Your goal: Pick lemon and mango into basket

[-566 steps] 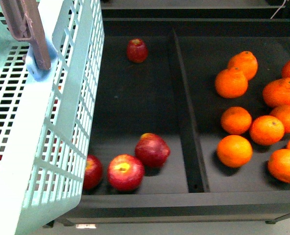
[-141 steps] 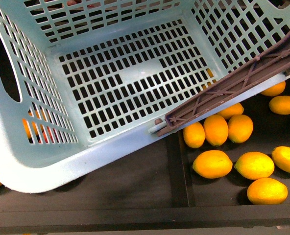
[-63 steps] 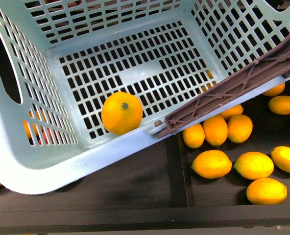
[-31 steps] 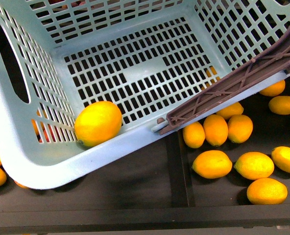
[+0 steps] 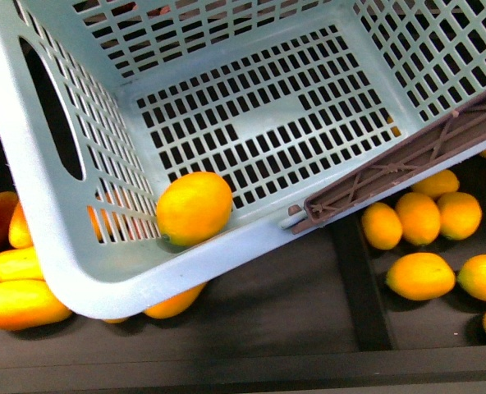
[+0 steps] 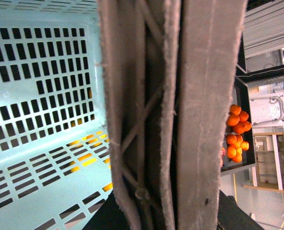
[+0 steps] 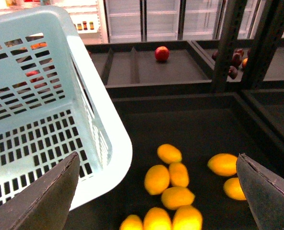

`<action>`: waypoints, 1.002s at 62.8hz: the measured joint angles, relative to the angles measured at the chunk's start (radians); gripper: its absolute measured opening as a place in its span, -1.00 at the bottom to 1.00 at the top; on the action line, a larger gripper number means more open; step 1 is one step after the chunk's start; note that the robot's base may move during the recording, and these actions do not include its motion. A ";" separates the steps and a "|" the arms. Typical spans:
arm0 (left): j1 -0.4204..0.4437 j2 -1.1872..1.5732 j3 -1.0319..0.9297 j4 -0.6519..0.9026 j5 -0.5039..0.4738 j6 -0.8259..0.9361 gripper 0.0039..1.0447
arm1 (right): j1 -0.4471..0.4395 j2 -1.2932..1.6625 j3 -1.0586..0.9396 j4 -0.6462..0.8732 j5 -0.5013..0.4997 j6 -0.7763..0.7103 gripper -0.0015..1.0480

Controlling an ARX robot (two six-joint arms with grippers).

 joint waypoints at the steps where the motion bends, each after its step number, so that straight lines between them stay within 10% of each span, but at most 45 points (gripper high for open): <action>1: 0.000 0.000 0.000 0.000 -0.001 0.001 -0.67 | 0.000 0.000 0.000 0.000 -0.001 0.000 0.83; 63: 0.026 0.000 0.001 -0.002 -0.040 0.014 -0.67 | 0.003 0.000 -0.003 -0.005 -0.008 0.000 0.83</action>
